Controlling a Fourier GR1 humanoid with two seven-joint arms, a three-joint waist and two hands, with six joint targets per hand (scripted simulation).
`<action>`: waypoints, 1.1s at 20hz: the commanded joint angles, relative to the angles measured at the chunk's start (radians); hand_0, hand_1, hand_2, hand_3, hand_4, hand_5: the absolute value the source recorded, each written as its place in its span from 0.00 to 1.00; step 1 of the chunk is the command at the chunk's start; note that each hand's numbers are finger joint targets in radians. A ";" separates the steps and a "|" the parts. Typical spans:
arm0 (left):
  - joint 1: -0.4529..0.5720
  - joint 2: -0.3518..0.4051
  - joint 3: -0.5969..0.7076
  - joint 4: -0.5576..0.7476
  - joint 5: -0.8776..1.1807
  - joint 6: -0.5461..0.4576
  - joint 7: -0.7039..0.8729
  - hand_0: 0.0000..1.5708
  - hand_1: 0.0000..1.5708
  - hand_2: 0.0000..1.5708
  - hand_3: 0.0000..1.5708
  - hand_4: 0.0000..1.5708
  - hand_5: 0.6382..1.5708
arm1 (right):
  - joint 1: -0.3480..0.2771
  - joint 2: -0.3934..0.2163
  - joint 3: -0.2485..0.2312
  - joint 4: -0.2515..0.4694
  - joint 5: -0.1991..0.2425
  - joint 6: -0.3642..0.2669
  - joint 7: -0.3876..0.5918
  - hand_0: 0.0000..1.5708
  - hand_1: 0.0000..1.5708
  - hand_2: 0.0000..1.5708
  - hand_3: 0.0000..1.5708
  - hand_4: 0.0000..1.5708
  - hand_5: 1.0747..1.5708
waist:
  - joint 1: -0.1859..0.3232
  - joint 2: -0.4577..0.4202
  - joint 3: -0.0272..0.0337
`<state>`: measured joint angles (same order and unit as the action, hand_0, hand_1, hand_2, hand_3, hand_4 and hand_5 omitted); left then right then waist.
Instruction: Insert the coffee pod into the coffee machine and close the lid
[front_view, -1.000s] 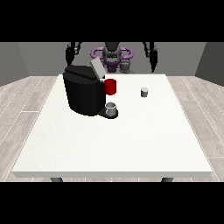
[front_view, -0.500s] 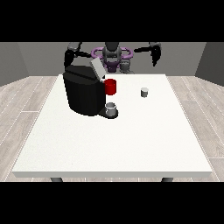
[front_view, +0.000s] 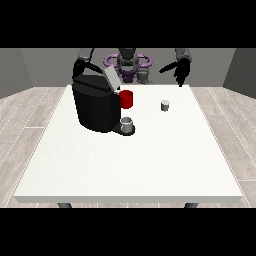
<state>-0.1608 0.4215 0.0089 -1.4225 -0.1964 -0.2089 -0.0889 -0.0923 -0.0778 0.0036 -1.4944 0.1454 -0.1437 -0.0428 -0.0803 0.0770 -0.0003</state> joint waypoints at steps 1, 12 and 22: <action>-0.111 0.053 0.032 0.108 -0.035 -0.031 0.023 0.00 0.00 0.00 0.00 0.00 1.00 | -0.031 0.037 0.036 -0.005 0.014 -0.010 -0.023 0.00 0.00 0.00 0.00 0.00 1.00 | -0.053 0.059 0.0002; -0.224 0.087 0.006 0.380 -0.210 0.002 -0.096 0.00 0.00 0.00 0.00 0.00 1.00 | -0.098 0.076 0.047 0.016 -0.012 -0.020 0.049 0.00 0.00 0.00 0.00 0.00 1.00 | -0.080 0.166 -0.0002; -0.319 -0.026 -0.054 0.508 -0.406 0.187 -0.075 0.60 0.60 0.61 0.44 0.05 1.00 | -0.163 0.073 0.033 0.148 0.035 -0.035 0.057 0.00 0.00 0.00 0.00 0.00 1.00 | -0.036 0.132 0.0000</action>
<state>-0.4415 0.4220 -0.0352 -0.9641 -0.5375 -0.0948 -0.1642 -0.2257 -0.0252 0.0223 -1.3771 0.1592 -0.1578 -0.0080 -0.1264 0.2040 -0.0001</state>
